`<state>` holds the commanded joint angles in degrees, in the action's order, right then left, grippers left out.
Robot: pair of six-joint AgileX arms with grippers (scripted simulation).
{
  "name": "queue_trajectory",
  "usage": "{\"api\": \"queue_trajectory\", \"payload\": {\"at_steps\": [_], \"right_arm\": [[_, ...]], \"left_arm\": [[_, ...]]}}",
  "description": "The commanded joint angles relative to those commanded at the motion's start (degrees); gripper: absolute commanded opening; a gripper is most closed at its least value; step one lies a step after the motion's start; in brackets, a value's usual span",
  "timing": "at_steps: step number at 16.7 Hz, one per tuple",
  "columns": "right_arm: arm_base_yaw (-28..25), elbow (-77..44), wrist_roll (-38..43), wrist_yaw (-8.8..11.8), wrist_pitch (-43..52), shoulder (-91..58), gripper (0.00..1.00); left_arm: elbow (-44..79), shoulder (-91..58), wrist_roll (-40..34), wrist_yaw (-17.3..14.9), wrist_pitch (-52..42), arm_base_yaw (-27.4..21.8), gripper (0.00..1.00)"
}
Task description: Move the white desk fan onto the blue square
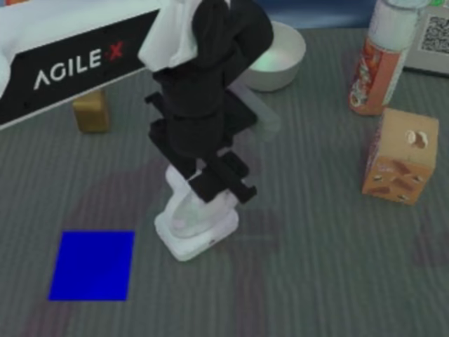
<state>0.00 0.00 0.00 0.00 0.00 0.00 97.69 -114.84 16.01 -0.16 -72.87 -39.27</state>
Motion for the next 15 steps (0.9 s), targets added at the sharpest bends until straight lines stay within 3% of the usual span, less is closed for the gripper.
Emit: {"api": "queue_trajectory", "payload": {"at_steps": [2, 3, 15], "right_arm": [[0.0, 0.0, 0.0, 0.0, 0.0, 0.0, 1.00], [0.0, 0.0, 0.0, 0.0, 0.0, 0.0, 1.00], [0.0, 0.0, 0.0, 0.0, 0.0, 0.0, 1.00]], "left_arm": [[0.0, 0.0, 0.0, 0.0, 0.0, 0.0, 0.02], [0.0, 0.0, 0.0, 0.0, 0.0, 0.0, 0.00], [4.3, 0.2, 0.0, -0.2, -4.1, 0.2, 0.00]]}}
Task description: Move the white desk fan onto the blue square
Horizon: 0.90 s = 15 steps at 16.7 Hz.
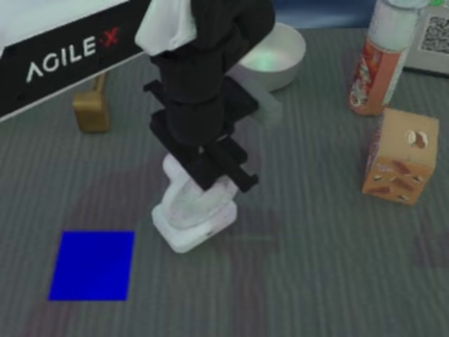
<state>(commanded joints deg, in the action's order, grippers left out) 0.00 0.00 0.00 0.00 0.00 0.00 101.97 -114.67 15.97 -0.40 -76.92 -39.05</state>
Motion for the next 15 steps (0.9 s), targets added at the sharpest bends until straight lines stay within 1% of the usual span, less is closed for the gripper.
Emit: {"api": "queue_trajectory", "payload": {"at_steps": [4, 10, 12, 15], "right_arm": [[0.0, 0.0, 0.0, 0.0, 0.0, 0.0, 1.00], [0.0, 0.0, 0.0, 0.0, 0.0, 0.0, 1.00], [0.0, 0.0, 0.0, 0.0, 0.0, 0.0, 1.00], [0.0, 0.0, 0.0, 0.0, 0.0, 0.0, 1.00]], "left_arm": [[7.1, -0.3, -0.2, 0.0, -6.8, 0.7, 0.00], [7.7, -0.1, 0.0, 0.0, -7.4, 0.6, 0.00], [6.2, 0.9, 2.0, 0.0, -7.4, 1.2, 0.00], [1.5, 4.5, 9.2, 0.0, -6.9, 3.5, 0.00]]}}
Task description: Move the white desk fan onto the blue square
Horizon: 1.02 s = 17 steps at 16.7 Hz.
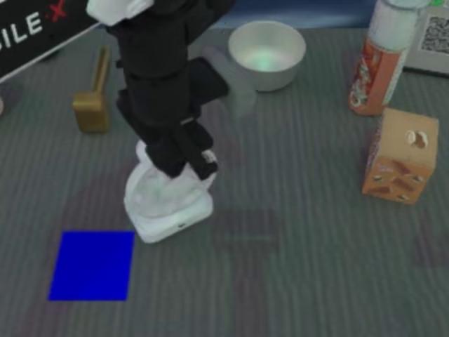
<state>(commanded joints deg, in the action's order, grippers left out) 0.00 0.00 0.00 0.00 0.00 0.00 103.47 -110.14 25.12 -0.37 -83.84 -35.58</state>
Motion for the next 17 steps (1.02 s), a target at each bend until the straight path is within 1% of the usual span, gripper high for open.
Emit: {"api": "queue_trajectory", "payload": {"at_steps": [2, 8, 10, 13, 17], "right_arm": [[0.0, 0.0, 0.0, 0.0, 0.0, 0.0, 1.00], [0.0, 0.0, 0.0, 0.0, 0.0, 0.0, 1.00], [0.0, 0.0, 0.0, 0.0, 0.0, 0.0, 1.00], [0.0, 0.0, 0.0, 0.0, 0.0, 0.0, 1.00], [0.0, 0.0, 0.0, 0.0, 0.0, 0.0, 1.00]], "left_arm": [[-4.3, 3.6, 7.1, 0.0, 0.7, 2.3, 0.00], [-19.9, 16.9, 31.3, 0.0, 3.5, 10.2, 0.00], [-24.6, 20.7, 37.8, 0.0, 4.5, 12.6, 0.00], [-29.2, 24.6, 43.6, 0.0, 5.4, 14.9, 0.00], [-29.9, 25.2, 44.4, 0.0, 5.5, 15.2, 0.00]]}}
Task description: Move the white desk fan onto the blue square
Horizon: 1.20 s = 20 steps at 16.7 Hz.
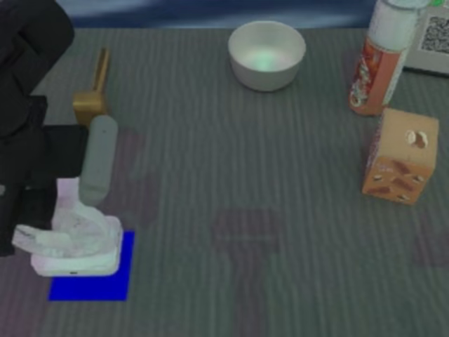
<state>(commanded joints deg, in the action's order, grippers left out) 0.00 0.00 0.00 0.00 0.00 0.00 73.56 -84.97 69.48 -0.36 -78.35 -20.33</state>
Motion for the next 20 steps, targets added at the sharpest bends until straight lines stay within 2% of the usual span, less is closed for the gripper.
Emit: {"api": "queue_trajectory", "payload": {"at_steps": [3, 8, 12, 20], "right_arm": [[0.0, 0.0, 0.0, 0.0, 0.0, 0.0, 1.00], [0.0, 0.0, 0.0, 0.0, 0.0, 0.0, 1.00], [0.0, 0.0, 0.0, 0.0, 0.0, 0.0, 1.00], [0.0, 0.0, 0.0, 0.0, 0.0, 0.0, 1.00]], "left_arm": [[-0.8, -0.3, 0.1, 0.0, 1.0, -0.3, 0.00], [-6.8, -0.9, 0.3, 0.0, 7.7, 0.3, 0.00], [-7.0, -0.9, 0.3, 0.0, 8.0, 0.3, 0.00], [-7.0, -0.9, 0.3, 0.0, 8.0, 0.3, 0.60]]}}
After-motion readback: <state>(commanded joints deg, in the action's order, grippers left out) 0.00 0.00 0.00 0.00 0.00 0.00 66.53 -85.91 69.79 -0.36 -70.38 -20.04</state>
